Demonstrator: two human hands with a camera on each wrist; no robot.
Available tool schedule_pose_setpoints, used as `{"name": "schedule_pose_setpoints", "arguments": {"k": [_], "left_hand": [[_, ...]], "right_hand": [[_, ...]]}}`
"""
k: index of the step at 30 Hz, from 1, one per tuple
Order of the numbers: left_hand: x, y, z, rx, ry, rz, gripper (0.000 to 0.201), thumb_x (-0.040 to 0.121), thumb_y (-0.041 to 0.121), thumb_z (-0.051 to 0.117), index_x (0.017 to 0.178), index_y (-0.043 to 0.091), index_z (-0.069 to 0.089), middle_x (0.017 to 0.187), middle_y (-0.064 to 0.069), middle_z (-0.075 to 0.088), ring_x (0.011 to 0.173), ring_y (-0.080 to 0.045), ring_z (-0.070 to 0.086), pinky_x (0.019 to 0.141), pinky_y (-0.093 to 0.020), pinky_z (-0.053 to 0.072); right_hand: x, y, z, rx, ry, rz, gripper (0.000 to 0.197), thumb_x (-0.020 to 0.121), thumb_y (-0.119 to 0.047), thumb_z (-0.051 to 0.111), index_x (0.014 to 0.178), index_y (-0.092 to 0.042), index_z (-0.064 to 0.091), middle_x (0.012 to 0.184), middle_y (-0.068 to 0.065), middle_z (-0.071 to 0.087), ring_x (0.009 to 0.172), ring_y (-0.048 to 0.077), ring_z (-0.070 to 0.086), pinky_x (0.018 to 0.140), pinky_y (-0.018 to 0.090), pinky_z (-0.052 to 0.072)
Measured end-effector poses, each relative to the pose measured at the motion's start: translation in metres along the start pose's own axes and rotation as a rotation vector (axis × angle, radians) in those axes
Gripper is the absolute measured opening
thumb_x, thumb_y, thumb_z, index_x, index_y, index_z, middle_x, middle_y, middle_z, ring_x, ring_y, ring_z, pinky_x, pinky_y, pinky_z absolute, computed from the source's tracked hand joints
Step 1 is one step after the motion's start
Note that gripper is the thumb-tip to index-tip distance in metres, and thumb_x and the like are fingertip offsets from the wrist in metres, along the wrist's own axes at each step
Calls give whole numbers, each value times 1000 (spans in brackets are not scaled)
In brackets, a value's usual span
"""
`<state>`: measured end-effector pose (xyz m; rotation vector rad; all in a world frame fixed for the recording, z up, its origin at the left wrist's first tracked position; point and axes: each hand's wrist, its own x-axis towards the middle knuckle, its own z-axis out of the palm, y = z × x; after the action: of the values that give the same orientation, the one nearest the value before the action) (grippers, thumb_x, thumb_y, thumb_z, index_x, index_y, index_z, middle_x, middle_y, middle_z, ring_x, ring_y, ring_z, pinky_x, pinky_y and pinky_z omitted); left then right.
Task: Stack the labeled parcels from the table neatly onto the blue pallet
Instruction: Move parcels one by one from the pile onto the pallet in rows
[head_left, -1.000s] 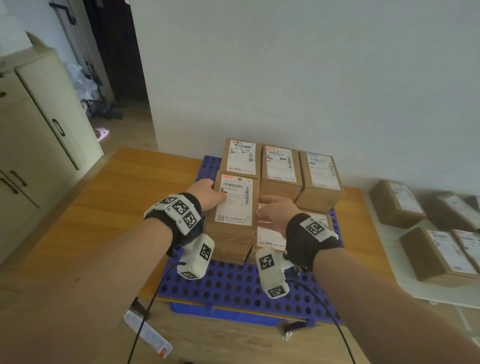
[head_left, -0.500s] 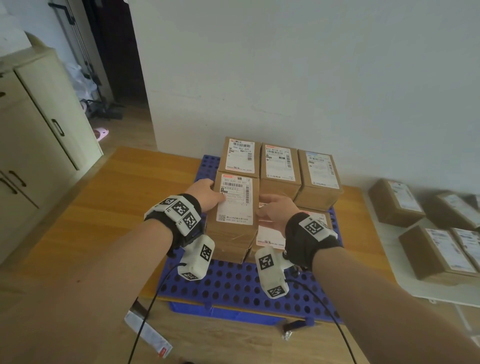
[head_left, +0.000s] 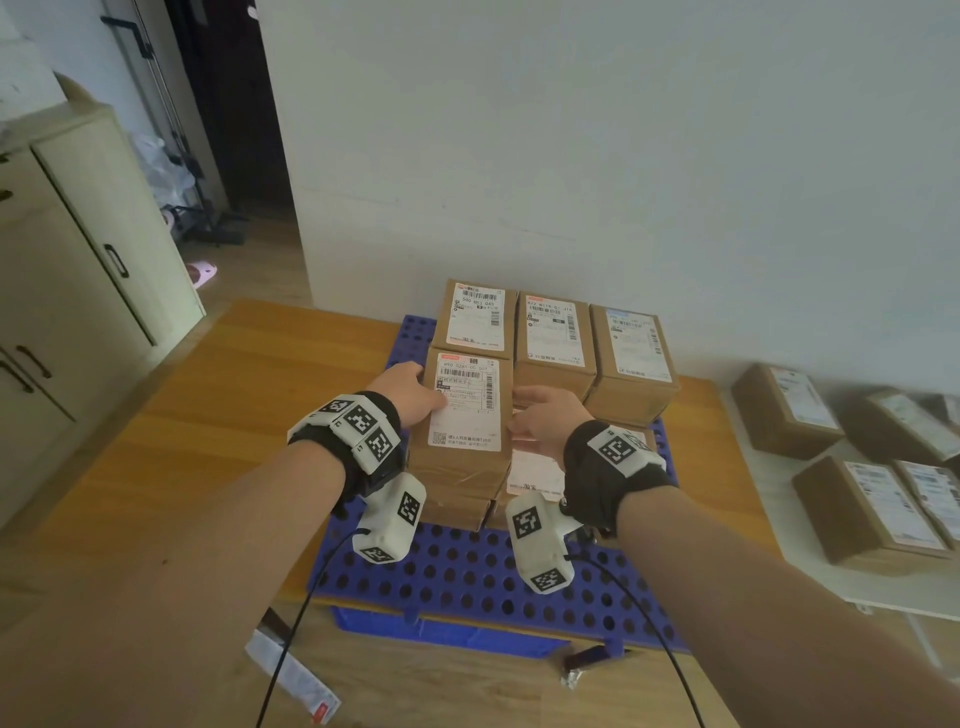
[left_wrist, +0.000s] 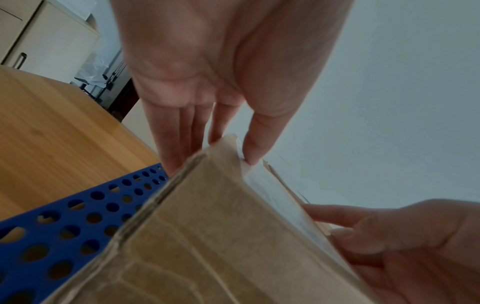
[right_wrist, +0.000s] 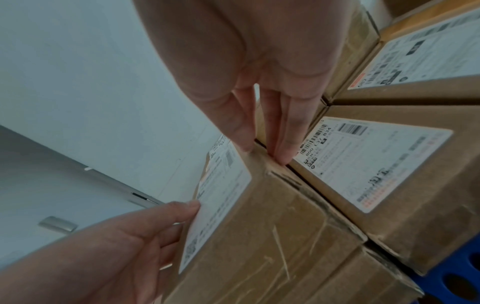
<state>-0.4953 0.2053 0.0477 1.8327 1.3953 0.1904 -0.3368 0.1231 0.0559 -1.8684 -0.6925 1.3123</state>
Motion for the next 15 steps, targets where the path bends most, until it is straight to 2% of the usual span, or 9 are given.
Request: {"name": "schedule_pose_setpoints", "arguments": {"k": [4, 7, 9, 10, 11, 13, 15], "left_hand": [[0, 3, -3, 14, 0, 10, 32, 90, 22, 59, 119, 12, 57, 121, -5, 62, 105, -22, 60, 89, -34, 49], [-3, 16, -8, 44, 64, 70, 35, 91, 24, 57, 125, 14, 52, 126, -3, 59, 106, -20, 58, 77, -27, 46], [-7, 34, -15, 98, 117, 163, 41, 93, 25, 54, 132, 15, 46, 129, -2, 57, 97, -16, 58, 66, -20, 43], [-9, 46, -18, 127, 136, 213, 46, 94, 26, 53, 137, 15, 43, 133, -2, 55, 97, -14, 56, 67, -20, 44], [-10, 57, -21, 165, 151, 252, 51, 94, 27, 53, 141, 15, 38, 139, -4, 50, 104, -15, 56, 75, -24, 47], [-11, 81, -22, 237, 152, 310, 55, 94, 27, 52, 144, 13, 33, 144, -7, 44, 122, -23, 50, 95, -34, 43], [-8, 103, -16, 312, 120, 369, 52, 93, 28, 52, 140, 11, 37, 140, -11, 47, 123, -27, 49, 98, -37, 42]], "right_hand": [[-1, -2, -2, -64, -2, -17, 53, 87, 11, 51, 136, -9, 46, 122, 12, 62, 102, 26, 63, 90, 35, 53], [-4, -6, -12, -261, 50, -112, 50, 89, 1, 53, 136, -11, 47, 132, 12, 56, 115, 28, 58, 90, 33, 50], [-9, -16, -25, -457, 119, -188, 46, 91, -6, 52, 136, -13, 48, 135, 9, 54, 122, 27, 54, 95, 31, 46], [-12, -21, -34, -542, 163, -213, 45, 92, -7, 49, 137, -14, 47, 136, 8, 53, 123, 26, 52, 95, 29, 44], [-15, -27, -43, -593, 203, -229, 46, 92, -7, 46, 138, -17, 46, 139, 8, 50, 124, 26, 51, 94, 28, 43], [-23, -35, -62, -692, 268, -242, 49, 93, -8, 44, 140, -19, 43, 142, 9, 47, 126, 26, 49, 95, 28, 42], [-31, -38, -82, -783, 332, -225, 50, 93, -8, 42, 142, -19, 41, 144, 9, 45, 129, 26, 45, 101, 30, 39]]}}
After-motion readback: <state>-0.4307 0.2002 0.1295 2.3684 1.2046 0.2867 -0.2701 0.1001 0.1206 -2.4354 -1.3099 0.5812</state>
